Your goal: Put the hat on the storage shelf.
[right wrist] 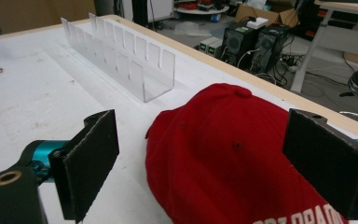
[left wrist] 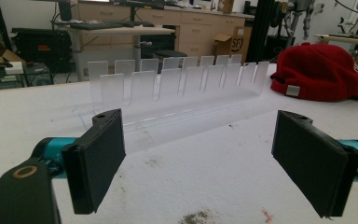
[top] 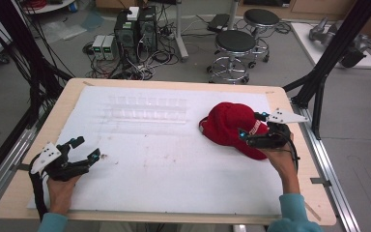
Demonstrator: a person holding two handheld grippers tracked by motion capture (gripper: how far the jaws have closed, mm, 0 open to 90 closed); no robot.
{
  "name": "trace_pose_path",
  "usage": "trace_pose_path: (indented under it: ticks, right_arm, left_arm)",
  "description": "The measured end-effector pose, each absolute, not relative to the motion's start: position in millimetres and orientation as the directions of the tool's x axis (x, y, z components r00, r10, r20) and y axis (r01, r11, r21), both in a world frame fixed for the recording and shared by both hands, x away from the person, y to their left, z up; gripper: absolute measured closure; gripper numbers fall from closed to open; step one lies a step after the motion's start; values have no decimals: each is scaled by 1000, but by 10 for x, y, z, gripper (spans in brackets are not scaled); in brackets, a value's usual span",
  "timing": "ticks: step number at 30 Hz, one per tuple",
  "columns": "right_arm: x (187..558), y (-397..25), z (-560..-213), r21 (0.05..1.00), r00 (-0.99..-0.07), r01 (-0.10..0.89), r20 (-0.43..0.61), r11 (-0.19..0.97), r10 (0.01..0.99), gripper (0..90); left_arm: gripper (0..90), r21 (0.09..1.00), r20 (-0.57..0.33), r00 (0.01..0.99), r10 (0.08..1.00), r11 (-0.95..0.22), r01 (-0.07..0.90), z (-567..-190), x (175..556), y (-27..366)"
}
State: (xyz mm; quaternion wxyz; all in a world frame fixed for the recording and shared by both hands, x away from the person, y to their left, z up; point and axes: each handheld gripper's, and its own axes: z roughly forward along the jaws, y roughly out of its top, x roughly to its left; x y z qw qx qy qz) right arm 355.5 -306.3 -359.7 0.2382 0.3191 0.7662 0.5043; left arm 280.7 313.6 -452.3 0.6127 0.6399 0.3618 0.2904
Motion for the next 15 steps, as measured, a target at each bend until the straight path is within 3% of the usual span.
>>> trace_pose_path:
  ticks: [15]
  right_arm:
    - [3922, -3214, -3384, 891, -656, 285, -87, 354, 749, 96]
  left_arm:
    - [174, 994, -70, 569, 819, 10, 108, -4523, 2807, 3134]
